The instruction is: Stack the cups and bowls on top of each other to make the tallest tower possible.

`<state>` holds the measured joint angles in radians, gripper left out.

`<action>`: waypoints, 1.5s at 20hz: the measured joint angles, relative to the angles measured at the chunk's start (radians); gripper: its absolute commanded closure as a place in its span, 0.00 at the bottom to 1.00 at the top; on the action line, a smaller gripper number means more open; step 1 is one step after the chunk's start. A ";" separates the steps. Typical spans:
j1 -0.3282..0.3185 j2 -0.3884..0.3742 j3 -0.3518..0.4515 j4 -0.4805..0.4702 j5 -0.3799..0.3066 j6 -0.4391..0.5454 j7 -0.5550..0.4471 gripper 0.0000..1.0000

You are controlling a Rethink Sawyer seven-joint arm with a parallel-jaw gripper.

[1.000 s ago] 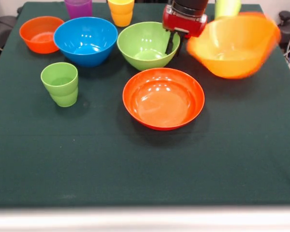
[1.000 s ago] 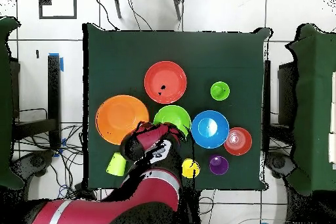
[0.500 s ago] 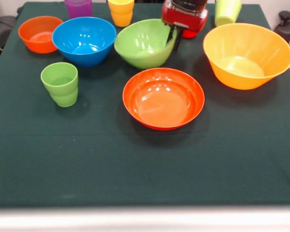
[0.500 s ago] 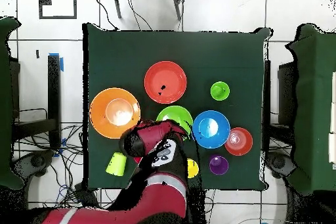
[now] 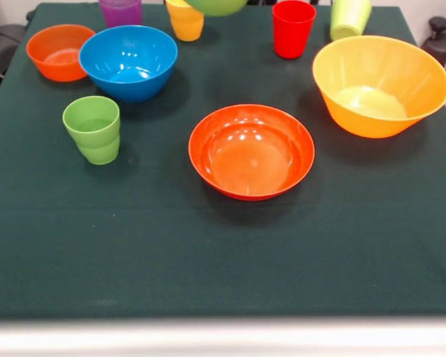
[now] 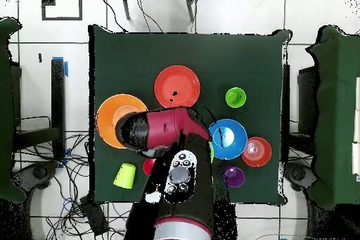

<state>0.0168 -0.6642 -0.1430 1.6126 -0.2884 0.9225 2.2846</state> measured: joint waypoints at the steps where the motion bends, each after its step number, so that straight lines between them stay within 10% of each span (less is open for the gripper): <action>1: 0.001 -0.005 0.000 -0.012 0.000 0.021 0.000 1.00; 24: -0.014 0.012 0.015 -0.254 0.010 -0.243 0.000 1.00; 25: -0.014 0.016 0.016 -0.267 0.015 -0.243 0.000 0.00; 30: -0.014 0.019 0.017 -0.277 0.022 -0.243 0.000 0.00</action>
<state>0.0025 -0.6450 -0.1258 1.3356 -0.2660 0.6798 2.2846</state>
